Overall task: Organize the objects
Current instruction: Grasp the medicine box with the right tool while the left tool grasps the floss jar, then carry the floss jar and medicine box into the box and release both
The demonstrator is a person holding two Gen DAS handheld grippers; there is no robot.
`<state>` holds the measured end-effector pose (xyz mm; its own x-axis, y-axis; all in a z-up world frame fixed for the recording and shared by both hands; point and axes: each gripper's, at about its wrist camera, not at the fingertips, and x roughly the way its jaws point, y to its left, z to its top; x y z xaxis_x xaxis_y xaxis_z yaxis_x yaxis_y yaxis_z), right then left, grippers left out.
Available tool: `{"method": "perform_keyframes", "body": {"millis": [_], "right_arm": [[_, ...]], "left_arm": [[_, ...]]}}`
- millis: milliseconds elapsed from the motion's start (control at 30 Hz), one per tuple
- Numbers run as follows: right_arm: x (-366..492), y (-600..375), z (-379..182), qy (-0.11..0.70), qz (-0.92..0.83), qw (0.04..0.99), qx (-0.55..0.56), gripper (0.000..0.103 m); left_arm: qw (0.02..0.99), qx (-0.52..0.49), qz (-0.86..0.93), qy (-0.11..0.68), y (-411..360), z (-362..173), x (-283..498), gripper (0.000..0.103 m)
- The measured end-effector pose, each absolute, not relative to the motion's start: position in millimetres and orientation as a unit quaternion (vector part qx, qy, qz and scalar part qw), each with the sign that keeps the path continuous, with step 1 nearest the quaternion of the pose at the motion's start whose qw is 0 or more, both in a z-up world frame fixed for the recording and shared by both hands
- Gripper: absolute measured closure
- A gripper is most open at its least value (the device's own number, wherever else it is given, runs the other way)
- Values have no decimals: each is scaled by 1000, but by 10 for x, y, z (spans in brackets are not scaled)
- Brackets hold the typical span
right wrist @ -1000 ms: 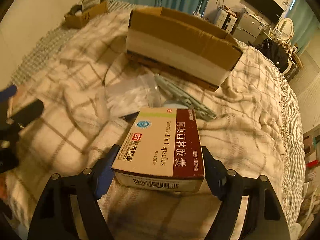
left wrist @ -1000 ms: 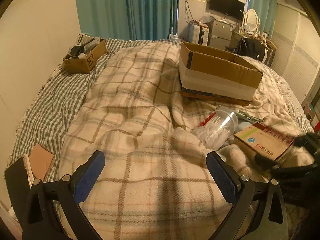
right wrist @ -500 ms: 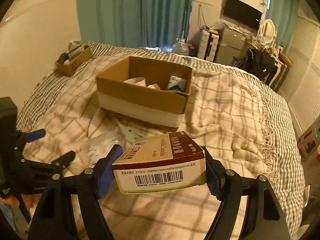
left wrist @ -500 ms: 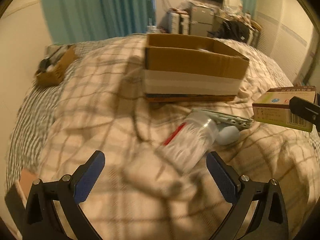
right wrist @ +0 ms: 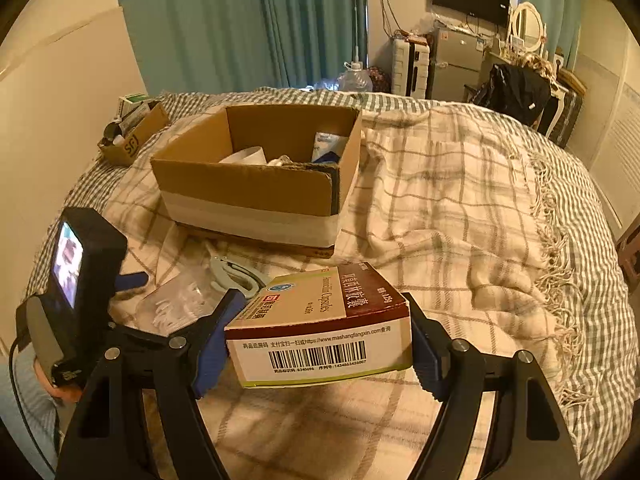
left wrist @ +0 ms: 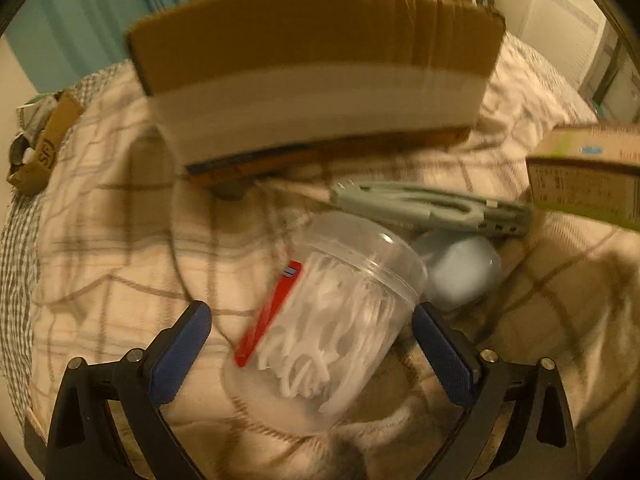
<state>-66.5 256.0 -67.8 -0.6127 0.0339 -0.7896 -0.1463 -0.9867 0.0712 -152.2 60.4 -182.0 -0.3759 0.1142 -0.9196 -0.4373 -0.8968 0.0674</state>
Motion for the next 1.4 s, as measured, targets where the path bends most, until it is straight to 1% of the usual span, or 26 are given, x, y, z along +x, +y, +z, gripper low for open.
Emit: {"method": "perform_keyframes", "body": {"millis": [33, 100, 167, 233, 367, 533, 700, 1000, 1200, 1400], "right_arm": [[-669, 2562, -685, 65, 895, 50, -438, 27], [-662, 2556, -679, 65, 895, 50, -438, 27], [-631, 2537, -645, 64, 897, 51, -435, 27], [-595, 2516, -598, 63, 898, 53, -431, 27], [-484, 2463, -440, 60, 905, 63, -416, 27], [-316, 2369, -192, 57, 915, 66, -393, 27], [-165, 2240, 163, 44, 930, 59, -361, 27], [-279, 2129, 787, 25, 949, 45, -310, 27], [-550, 2129, 1092, 14, 957, 38, -288, 28], [-1011, 2217, 1179, 14, 958, 32, -285, 28]], "left_arm": [[177, -536, 811, 151, 612, -1840, -1514, 15], [179, -536, 812, 148, 600, -1831, -1493, 18], [176, -540, 813, 127, 540, -1770, -1472, 19], [178, -538, 818, 95, 453, -1674, -1433, 26], [174, -523, 832, 62, 298, -1441, -1299, 28], [165, -483, 858, 56, 127, -1012, -1109, 30], [175, -430, 884, 53, 96, -462, -947, 31], [197, -367, 908, 52, 199, 330, -1040, 35], [200, -360, 911, 38, 271, 559, -1385, 40], [205, -362, 908, 38, 395, 600, -1854, 40]]}}
